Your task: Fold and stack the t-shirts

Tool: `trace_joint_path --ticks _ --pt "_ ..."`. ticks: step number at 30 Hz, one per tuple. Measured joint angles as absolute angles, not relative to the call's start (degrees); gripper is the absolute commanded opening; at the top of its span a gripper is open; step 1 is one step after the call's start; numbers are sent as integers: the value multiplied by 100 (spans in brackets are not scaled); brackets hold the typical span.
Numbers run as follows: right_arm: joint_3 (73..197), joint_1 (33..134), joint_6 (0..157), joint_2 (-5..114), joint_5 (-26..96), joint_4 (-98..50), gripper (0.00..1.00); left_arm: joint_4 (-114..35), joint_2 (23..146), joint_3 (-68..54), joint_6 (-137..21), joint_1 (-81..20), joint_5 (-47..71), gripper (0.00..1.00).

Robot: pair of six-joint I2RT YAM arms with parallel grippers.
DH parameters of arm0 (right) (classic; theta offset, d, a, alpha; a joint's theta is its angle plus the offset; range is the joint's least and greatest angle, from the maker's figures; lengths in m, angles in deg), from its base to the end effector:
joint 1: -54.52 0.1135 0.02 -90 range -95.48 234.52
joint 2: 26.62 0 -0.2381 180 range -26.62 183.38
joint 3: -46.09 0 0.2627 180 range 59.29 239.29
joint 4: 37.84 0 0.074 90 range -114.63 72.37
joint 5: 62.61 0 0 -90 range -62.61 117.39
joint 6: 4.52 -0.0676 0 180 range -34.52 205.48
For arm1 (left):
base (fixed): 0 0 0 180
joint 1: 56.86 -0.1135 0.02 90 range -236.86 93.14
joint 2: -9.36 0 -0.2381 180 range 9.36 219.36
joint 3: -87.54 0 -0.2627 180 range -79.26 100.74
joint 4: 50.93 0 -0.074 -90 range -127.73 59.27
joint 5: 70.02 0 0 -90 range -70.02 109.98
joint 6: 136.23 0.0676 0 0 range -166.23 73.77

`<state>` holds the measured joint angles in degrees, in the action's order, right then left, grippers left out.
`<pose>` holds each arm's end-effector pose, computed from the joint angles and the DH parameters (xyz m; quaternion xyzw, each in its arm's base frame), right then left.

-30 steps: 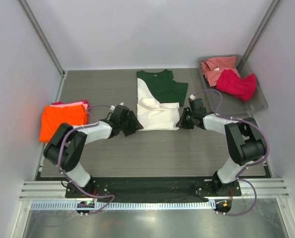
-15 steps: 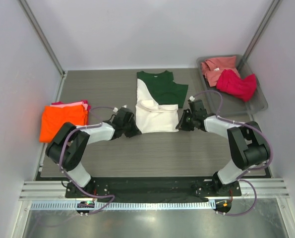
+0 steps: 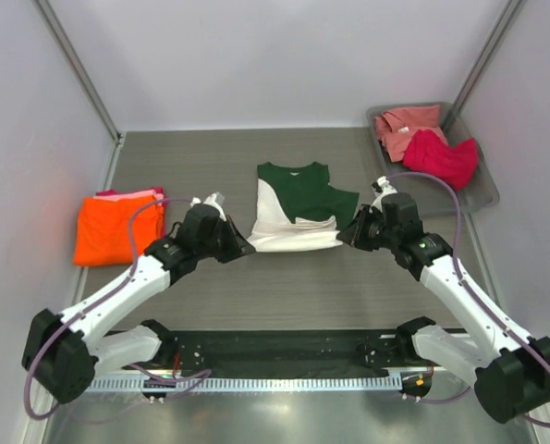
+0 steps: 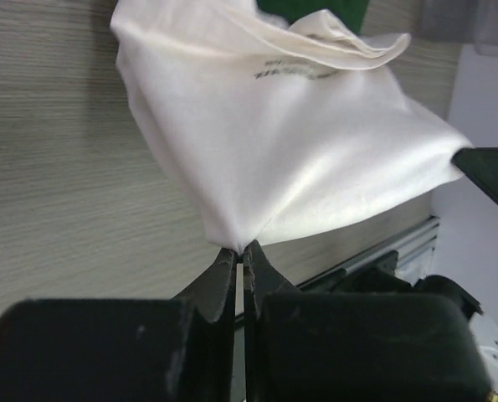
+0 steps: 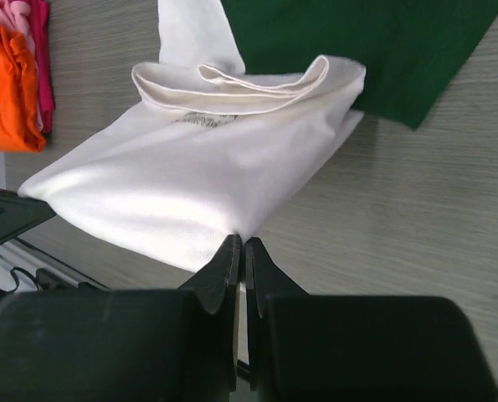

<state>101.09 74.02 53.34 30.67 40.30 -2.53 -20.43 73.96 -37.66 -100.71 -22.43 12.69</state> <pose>0.2444 0.1026 0.2180 0.0488 0.8916 0.2819 0.3510 0.2297 -0.1678 0.1926 -0.1313 0.8964 -0.3349 0.2590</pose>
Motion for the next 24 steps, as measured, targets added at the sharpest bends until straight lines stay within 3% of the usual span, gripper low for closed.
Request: trace_joint_path --ticks 4,9,24 --pt "10539 7420 5323 2897 4003 351 1 -1457 6948 -3366 -10064 -2236 1160 0" --pt "11302 7422 5369 3288 3754 657 1 -1005 7265 -2515 -9924 -2291 1127 0" --pt "12979 7262 5546 5964 3182 661 1 -572 9942 -369 -9304 -3167 928 0"
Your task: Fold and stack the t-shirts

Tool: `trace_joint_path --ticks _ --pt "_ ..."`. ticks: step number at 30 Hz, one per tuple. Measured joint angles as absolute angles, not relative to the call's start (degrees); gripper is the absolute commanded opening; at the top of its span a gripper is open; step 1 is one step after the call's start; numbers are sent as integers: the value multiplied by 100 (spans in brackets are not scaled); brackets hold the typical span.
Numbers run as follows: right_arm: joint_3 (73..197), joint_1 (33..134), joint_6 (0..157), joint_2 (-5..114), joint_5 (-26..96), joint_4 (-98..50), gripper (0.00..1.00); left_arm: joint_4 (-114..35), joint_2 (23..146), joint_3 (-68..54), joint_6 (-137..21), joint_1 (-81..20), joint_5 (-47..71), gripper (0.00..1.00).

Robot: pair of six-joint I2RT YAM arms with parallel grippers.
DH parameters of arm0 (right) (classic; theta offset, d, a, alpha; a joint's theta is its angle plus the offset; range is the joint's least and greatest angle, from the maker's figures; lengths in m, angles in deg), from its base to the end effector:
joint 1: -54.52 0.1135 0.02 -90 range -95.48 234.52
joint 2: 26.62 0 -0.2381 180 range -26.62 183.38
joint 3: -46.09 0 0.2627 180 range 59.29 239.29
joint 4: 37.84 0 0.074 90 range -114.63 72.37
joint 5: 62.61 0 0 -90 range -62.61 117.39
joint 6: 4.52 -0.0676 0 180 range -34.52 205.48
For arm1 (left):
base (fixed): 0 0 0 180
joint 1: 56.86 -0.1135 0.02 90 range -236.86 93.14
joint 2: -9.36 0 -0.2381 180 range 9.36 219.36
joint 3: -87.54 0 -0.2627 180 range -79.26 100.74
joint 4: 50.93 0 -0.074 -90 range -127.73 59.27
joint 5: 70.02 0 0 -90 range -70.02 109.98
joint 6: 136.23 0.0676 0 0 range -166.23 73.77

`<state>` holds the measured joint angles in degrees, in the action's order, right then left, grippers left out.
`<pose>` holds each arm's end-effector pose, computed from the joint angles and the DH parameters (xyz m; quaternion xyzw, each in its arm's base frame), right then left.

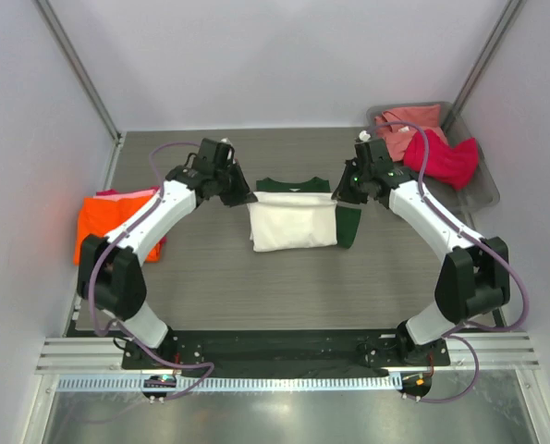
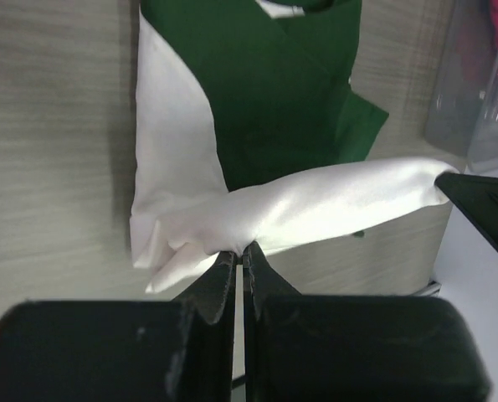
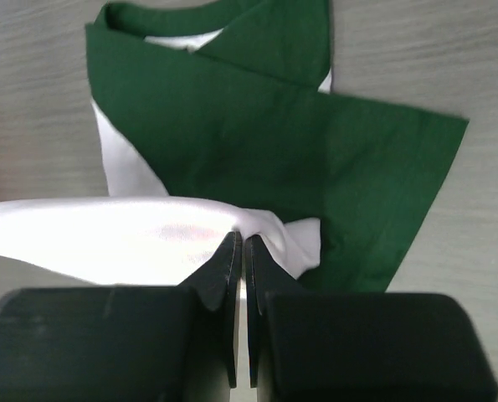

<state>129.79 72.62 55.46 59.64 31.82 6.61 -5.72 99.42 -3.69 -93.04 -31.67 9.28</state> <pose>0.3437 0.1178 0.2359 0.0825 0.9262 0.1821 0.3197 0.3381 -0.1729 0.2438 -0.1395 0.9148 -0.2869 0.2476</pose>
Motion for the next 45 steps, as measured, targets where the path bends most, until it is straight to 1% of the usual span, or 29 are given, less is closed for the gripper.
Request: trace_joint_path --ticks 9,15,16,17,18,19,20,21,22,23,24,25,26,27,29,31,32,33,35,36,39,41,42,45 --pt "14388 6967 5603 7651 3138 578 1 -524 11813 1244 -9219 -3565 618 0" --pt "15346 6710 5631 8790 3243 556 1 -432 12853 2260 -9221 -3692 533 0" --pt "15499 6675 5640 8967 3271 545 1 -415 13046 2475 -9221 -3714 526 0" --pt "15639 6648 5645 9133 3300 543 4 -393 13221 2678 -9223 -3738 515 2" --pt "15822 6620 5649 9316 3339 550 10 -373 13408 2886 -9223 -3762 498 8" --pt "16010 6596 5651 9517 3387 526 17 -360 13564 3069 -9221 -3790 485 17" --pt "16183 6576 5658 9695 3422 536 31 -364 13704 3213 -9203 -3819 483 44" --pt "16362 6563 5658 9872 3437 510 63 -353 13835 3342 -9155 -3847 493 57" --pt "16480 6552 5649 10007 3440 473 72 -356 13957 3473 -9146 -3884 500 65" --pt "16526 6552 5684 10086 3444 421 78 -358 14031 3543 -9125 -3910 520 78" --pt "16519 6550 5688 10103 3433 381 82 -358 14069 3567 -9074 -3941 557 82" --pt "16487 6548 5684 10103 3420 370 83 -356 14077 3537 -9044 -3967 605 86" --pt "16353 6537 5697 10044 3400 222 82 -386 14045 3463 -9022 -3983 673 87" --pt "16135 6528 5712 9922 3396 27 80 -491 13981 3307 -9000 -3991 712 87" --pt "15575 6522 5723 9605 3405 -244 77 -683 13699 2737 -8941 -4013 828 85" --pt "15055 6522 5736 9257 3437 -395 66 -801 13422 2208 -8921 -4013 863 81" --pt "14858 6522 5747 9124 3466 -491 61 -898 13269 1928 -8921 -4011 848 74" --pt "14618 6522 5765 8954 3512 -633 51 -963 13135 1701 -8930 -4009 817 70" --pt "14340 6522 5793 8752 3595 -847 40 -1136 12991 1456 -8943 -3994 758 66" --pt "14251 6522 5800 8689 3645 -943 32 -1230 12936 1360 -8956 -3978 727 64" --pt "14176 6522 5824 8650 3912 -1197 24 -1547 12740 1050 -8969 -3924 697 61" --pt "14144 6522 5819 8650 4080 -1332 22 -1680 12563 829 -8982 -3851 738 61" --pt "14117 6522 5813 8650 4196 -1435 19 -1783 12429 674 -8985 -3795 791 60" --pt "14102 6522 5778 8672 4478 -1619 14 -1907 12101 438 -8987 -3613 898 59"
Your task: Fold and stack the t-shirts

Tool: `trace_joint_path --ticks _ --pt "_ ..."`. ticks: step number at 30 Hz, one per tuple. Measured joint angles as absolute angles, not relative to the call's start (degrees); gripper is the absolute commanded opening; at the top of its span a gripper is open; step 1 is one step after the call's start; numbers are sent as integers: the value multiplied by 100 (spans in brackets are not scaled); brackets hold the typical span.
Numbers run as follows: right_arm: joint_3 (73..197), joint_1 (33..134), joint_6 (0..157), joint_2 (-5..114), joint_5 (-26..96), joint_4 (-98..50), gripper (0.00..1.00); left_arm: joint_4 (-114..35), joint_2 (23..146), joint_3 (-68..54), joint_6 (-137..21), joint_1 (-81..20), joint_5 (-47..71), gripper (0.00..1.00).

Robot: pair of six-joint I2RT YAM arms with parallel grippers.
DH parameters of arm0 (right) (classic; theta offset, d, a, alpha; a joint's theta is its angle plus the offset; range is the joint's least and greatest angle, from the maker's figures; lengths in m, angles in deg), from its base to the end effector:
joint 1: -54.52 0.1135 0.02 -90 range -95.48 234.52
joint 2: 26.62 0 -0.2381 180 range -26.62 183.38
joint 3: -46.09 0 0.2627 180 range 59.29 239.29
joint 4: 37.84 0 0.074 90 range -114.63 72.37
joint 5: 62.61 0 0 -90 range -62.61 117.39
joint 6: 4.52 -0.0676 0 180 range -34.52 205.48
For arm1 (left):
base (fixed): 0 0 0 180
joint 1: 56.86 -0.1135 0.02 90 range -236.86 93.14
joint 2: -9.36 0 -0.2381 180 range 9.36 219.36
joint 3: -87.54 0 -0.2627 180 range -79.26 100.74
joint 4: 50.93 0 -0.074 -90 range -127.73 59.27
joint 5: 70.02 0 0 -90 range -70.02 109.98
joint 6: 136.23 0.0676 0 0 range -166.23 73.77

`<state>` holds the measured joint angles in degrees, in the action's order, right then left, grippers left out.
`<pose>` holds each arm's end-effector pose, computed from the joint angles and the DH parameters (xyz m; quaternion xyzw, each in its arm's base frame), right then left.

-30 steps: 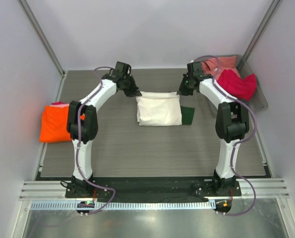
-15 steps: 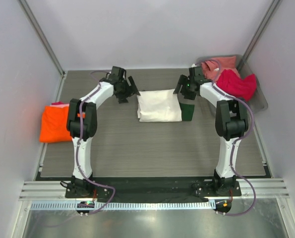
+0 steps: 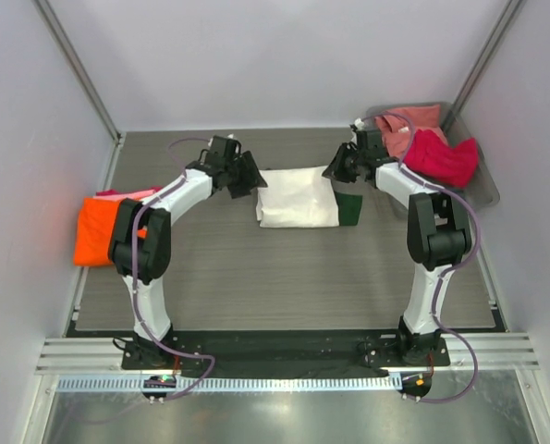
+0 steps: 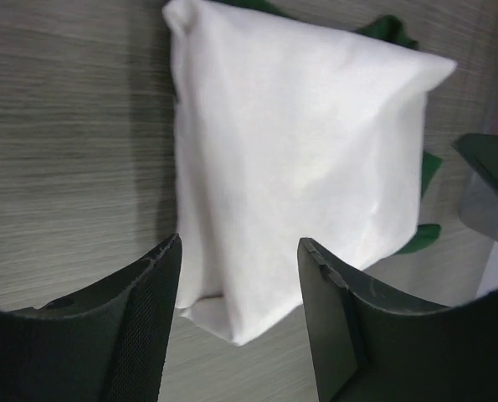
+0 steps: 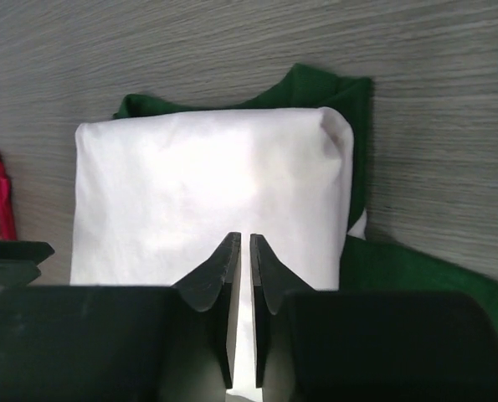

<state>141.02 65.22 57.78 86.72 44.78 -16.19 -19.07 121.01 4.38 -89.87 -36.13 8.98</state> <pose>0.4577 0.1070 0.1600 0.0693 0.8957 0.2667 0.3490 0.4239 -0.1742 0.1656 -0.1490 0.9137 -0.2711 0.2636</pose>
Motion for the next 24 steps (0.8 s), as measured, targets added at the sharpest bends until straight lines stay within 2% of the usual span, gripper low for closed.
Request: trace_joint_path --ticks 5,11,17,20,24 --pt "14614 6522 5596 9161 4736 -1769 7 -2093 12134 838 -9017 -3384 907 54" --pt "15453 6524 5411 10164 4688 -1754 1 -1980 13387 2427 -9041 -3406 1081 45" --pt "15964 6506 5262 10682 4347 -1595 3 -1754 14536 2980 -9116 -3545 1125 43" --pt "16047 6487 5308 10669 4150 -1549 8 -1510 14646 3508 -8945 -3609 1256 44" --pt "15626 6480 5402 10366 3997 -1551 11 -1309 14471 3537 -8740 -3637 1494 49"
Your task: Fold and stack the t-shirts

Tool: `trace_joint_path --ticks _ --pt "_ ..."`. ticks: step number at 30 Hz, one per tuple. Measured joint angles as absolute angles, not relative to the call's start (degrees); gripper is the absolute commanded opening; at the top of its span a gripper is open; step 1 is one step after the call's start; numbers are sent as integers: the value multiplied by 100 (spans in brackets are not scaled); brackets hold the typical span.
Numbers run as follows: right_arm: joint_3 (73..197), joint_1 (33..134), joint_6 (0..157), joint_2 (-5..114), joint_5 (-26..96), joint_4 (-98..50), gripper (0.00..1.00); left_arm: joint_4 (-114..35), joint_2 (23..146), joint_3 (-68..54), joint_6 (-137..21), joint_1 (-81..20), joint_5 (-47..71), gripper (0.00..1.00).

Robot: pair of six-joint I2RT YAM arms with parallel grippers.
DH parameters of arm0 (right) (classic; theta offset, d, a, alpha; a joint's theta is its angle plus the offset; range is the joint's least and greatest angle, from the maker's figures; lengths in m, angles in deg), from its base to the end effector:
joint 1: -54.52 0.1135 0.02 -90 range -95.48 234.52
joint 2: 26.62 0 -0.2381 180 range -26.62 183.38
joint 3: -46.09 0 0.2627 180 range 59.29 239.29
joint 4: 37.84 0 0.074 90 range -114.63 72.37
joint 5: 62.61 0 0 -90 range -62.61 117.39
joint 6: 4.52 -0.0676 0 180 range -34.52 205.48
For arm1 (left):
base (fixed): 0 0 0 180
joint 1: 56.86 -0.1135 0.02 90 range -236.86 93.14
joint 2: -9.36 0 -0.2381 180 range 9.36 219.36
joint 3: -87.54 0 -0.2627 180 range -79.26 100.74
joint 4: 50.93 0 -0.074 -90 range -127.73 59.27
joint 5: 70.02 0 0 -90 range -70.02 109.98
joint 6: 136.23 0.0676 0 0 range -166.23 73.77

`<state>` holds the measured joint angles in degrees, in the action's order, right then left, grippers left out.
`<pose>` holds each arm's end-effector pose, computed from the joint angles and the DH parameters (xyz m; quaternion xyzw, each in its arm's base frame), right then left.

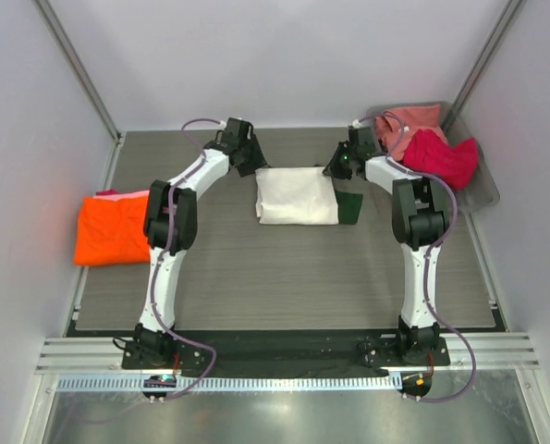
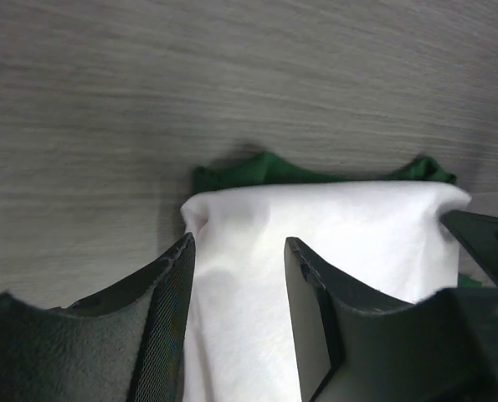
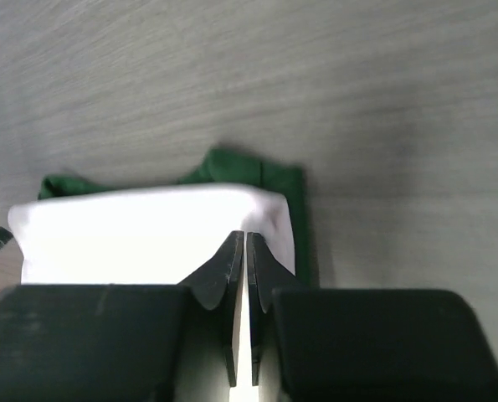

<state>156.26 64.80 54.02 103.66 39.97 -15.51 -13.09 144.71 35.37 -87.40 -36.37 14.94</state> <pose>0.5129 0.1080 0.1104 0.1237 0.9022 0.2365 0.3388 0.5123 -0.1978 0.1459 -0.1495 0.9122 -0.2294 0.3050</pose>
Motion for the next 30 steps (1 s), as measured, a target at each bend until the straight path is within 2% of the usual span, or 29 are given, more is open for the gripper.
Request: trace_joint_path --ticks 7,11,13,22,27,30 --pt "13805 6469 5288 8586 4436 -2005 8 -1298 12777 1974 -8786 -3445 1634 50" --pt "12839 6478 4928 7736 4952 -2814 5 -2028 11524 706 -9264 -3021 1374 49" --pt "12441 6487 4729 7605 5175 -3229 4 -2495 11275 215 -9555 -2831 1162 48" --pt "11462 6480 4215 8269 5503 -3918 1 -3490 12359 -664 -10298 -2872 808 42" --pt "11407 6467 4366 8208 5096 -3769 1 -3971 12364 -1029 -10458 -3178 690 40" --pt "11407 6465 4530 8057 4694 -3562 1 -4174 12257 -1239 -10429 -3248 740 45"
